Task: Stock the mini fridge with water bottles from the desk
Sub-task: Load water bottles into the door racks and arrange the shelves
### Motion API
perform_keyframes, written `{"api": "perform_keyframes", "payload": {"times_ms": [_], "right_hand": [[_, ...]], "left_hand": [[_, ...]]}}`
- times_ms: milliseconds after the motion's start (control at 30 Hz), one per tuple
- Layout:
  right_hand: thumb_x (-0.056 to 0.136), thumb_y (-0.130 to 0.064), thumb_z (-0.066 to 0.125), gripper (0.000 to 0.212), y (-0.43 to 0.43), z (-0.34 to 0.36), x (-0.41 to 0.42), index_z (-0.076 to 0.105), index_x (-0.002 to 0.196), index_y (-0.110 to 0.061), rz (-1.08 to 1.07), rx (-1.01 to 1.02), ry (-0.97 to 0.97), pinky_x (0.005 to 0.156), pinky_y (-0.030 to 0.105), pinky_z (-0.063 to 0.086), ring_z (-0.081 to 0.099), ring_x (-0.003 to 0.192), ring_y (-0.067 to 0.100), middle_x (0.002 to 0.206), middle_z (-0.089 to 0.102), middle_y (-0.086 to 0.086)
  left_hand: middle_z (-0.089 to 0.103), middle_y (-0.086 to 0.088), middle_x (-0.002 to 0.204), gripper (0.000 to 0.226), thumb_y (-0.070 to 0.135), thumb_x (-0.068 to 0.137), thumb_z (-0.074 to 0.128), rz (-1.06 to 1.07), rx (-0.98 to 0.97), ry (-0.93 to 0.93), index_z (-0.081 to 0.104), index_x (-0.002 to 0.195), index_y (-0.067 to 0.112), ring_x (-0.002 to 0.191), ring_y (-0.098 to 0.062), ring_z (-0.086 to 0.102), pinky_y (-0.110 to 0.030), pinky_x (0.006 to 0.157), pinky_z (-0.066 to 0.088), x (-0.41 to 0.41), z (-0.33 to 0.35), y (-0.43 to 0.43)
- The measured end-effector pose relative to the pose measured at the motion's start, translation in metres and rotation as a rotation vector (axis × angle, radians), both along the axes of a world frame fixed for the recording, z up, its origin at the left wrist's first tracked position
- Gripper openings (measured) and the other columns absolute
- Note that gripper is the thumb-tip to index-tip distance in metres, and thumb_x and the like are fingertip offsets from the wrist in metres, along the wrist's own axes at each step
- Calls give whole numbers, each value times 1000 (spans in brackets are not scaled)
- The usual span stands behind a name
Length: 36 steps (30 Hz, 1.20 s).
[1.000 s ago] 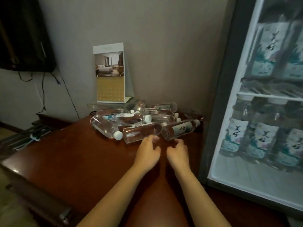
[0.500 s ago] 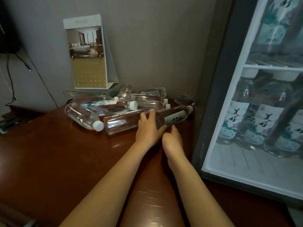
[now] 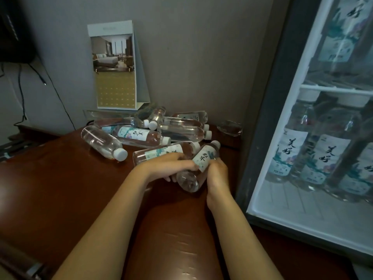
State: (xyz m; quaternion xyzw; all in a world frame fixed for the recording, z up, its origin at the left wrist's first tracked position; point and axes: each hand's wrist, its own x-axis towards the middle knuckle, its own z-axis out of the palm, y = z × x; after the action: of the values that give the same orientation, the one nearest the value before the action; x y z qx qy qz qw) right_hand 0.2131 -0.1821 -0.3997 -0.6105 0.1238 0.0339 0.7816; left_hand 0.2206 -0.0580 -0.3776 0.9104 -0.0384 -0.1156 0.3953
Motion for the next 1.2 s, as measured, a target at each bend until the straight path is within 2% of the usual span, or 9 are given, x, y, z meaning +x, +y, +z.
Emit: {"api": "perform_keyframes", "payload": {"times_ms": [100,200,367,600,733,833,933,1100,1200], "right_hand": [[101,-18,31,42,1,1,-4,32,142,-19,12,-25,-16,82,36,51,58,108,27,125,55,9],[100,-17,33,43,3,0,-4,29,143,-23,-5,-62,-22,93,45,50,56,112,28,130,51,9],[98,-12,40,45,4,2,-9,33,140,-26,-18,-44,-106,97,43,48,54,115,24,132,51,6],[97,-4,41,61,-5,11,-17,22,146,-34,75,24,-310,95,36,45,45,127,22,146,39,0],[93,-6,50,69,-3,0,-20,18,147,-36,178,10,-400,104,43,41,45,128,18,143,44,-1],[81,2,63,88,-2,-5,-21,16,146,-34,277,-136,-468,97,29,46,49,122,10,133,51,-6],[69,-3,77,100,4,-13,-20,17,142,-36,254,-356,-516,99,29,46,48,123,8,134,46,-6],[74,-2,74,78,-5,-6,-29,21,129,-21,311,-515,-509,73,14,50,58,95,2,99,52,-18],[76,0,70,69,-10,0,-43,25,126,-13,315,-576,-516,60,10,51,57,83,-1,93,52,-17]], "left_hand": [[67,0,101,50,61,87,43,42,-60,-45,61,107,19,89,-13,63,-30,77,53,0,-2,-5],[68,-1,101,45,53,88,50,102,-58,-182,66,103,14,92,-12,63,-34,90,50,4,-6,-16],[60,1,123,52,40,85,62,136,-371,-91,49,131,20,107,-12,58,-27,87,47,5,-11,-14],[67,-5,114,65,-8,80,61,-5,-827,-137,40,134,22,107,-21,63,-40,90,51,3,-8,-12],[66,-5,110,47,9,82,60,-20,-924,-147,48,126,21,102,-19,65,-30,81,51,1,-7,-15],[66,-6,111,44,33,80,63,-32,-908,-148,55,120,17,105,-21,63,-29,84,50,-2,-5,-15],[67,-10,112,44,26,74,71,-51,-845,-169,60,115,16,107,-23,63,-36,92,49,-6,-3,-11],[69,-7,110,58,20,64,76,-4,-804,-276,55,118,13,103,-17,65,-29,87,51,-23,-2,-13],[69,-3,108,58,11,69,76,12,-776,-304,51,121,14,101,-13,66,-19,76,52,-38,-2,-22]]}}
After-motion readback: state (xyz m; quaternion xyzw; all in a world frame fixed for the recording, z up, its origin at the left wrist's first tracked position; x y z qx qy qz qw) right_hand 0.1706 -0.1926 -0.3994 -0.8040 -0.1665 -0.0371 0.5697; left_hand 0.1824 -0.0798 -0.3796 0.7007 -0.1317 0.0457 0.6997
